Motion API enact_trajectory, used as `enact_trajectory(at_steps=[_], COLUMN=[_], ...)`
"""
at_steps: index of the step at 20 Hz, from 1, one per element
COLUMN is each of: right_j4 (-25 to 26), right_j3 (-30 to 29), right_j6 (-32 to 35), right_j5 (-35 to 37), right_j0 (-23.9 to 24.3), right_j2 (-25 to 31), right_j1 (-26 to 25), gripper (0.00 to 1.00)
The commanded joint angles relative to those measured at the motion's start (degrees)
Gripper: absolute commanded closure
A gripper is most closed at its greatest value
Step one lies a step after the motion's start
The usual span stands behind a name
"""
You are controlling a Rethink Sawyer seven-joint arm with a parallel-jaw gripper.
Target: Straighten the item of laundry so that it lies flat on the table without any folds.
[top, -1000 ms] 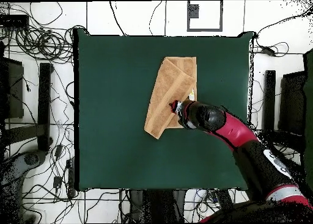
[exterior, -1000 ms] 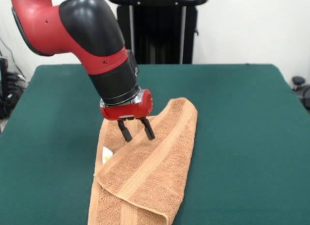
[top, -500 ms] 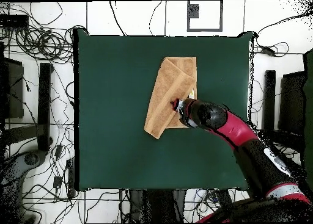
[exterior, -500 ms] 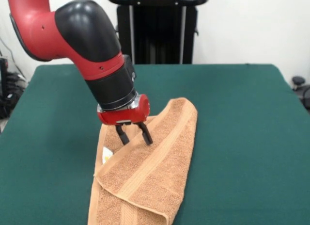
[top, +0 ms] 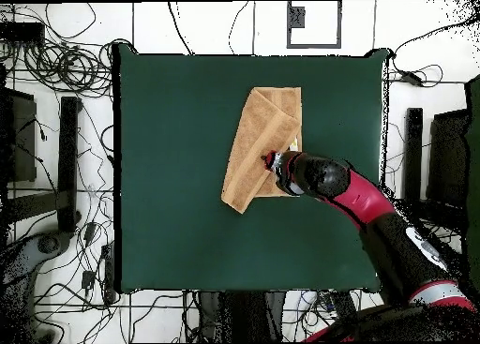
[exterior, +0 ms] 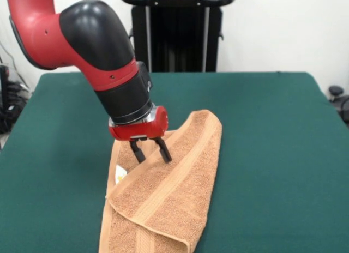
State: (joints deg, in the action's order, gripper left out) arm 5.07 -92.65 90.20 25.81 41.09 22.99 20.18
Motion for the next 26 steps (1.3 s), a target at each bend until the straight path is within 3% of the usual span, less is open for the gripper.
enact_trajectory(at_steps=[1, 12, 13, 26], right_j4=[0.76, 1.96, 2.06, 2.25], right_j3=[1.83, 1.73, 1.77, 1.87], right_j6=[-0.16, -0.69, -0.80, -0.25], right_j5=[2.93, 0.75, 0.84, 1.12], right_j0=[-1.32, -1.03, -1.00, -1.45], right_j2=[5.41, 5.85, 5.92, 5.36], right_j1=[-1.82, -2.06, -2.07, -1.79], gripper=[0.00, 0.00, 1.00, 1.00])
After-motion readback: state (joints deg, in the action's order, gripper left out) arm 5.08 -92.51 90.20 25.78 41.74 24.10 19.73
